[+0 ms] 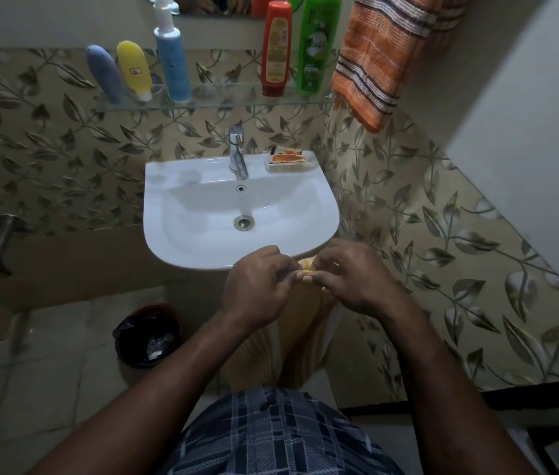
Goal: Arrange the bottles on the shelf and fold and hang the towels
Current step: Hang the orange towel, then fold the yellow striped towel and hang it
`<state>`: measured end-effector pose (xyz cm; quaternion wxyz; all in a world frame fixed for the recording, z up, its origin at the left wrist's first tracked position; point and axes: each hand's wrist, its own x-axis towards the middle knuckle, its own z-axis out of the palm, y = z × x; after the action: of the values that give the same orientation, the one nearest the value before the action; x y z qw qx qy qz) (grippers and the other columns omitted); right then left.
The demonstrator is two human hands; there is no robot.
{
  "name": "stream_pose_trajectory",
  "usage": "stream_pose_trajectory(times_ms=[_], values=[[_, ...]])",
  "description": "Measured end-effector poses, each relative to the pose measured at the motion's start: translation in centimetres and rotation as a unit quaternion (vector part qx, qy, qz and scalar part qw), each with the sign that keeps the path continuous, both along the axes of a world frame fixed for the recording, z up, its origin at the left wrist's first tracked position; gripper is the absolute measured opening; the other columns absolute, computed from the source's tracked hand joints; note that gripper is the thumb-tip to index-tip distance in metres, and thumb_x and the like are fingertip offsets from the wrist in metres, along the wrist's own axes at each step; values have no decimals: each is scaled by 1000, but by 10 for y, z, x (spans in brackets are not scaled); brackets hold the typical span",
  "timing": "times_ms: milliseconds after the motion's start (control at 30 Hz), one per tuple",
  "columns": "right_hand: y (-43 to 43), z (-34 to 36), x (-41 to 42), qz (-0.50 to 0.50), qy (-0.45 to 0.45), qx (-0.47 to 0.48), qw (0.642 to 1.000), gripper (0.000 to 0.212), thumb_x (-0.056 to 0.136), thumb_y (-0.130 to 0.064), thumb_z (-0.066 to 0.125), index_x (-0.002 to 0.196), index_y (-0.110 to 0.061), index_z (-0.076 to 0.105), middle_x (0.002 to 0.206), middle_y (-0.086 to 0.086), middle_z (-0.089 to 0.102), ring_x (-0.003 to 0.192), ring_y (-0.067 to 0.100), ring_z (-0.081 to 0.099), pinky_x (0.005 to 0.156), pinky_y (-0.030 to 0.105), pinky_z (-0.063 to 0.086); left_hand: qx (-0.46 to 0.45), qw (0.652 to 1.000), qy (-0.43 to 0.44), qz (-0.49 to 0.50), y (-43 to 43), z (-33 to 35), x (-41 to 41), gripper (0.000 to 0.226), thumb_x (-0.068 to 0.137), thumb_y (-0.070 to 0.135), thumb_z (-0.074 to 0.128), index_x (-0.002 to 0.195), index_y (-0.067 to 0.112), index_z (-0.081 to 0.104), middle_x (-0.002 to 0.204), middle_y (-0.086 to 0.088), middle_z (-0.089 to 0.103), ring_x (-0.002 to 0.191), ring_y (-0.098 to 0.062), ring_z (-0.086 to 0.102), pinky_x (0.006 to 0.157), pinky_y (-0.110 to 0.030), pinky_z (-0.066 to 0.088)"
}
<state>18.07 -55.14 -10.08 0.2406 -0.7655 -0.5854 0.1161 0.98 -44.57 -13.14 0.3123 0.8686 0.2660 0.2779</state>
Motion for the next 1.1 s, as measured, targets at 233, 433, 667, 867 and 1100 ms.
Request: stream_pose_trajectory(times_ms=[233,433,667,867,1100], values=[[-5,14,-2,-26,27,91,995,10,86,-24,84,85,-17,76,89,-8,59,80,8,59,69,14,41,-217,975,-28,36,7,-8,-5,23,86,46,79,84,30,62,74,8,70,68,-11,65,67,-42,56],[-12,25,4,-36,26,111,993,7,87,-19,82,88,-15,76,91,-8,59,83,2,59,70,7,39,-200,979,23,-33,5,-13,-4,17,89,50,71,89,33,71,84,16,72,76,-3,66,71,-36,56],[-17,36,8,-47,30,129,990,7,86,-17,83,89,-14,77,91,-7,61,85,10,62,72,17,46,-154,987,1,-49,3,-7,6,30,90,54,65,100,31,81,141,20,56,89,-7,68,82,-35,57],[-23,41,14,-47,19,132,990,8,85,-18,84,88,-16,77,88,-15,58,84,0,58,71,12,41,-94,992,18,-87,4,9,11,24,95,41,69,101,26,85,112,11,78,92,11,60,76,-18,43],[-27,40,21,-75,14,130,989,7,86,-19,83,87,-16,77,91,-8,62,86,4,59,71,9,39,-93,995,-24,10,6,8,6,25,87,43,74,86,20,84,87,7,77,81,-8,67,70,-21,46]])
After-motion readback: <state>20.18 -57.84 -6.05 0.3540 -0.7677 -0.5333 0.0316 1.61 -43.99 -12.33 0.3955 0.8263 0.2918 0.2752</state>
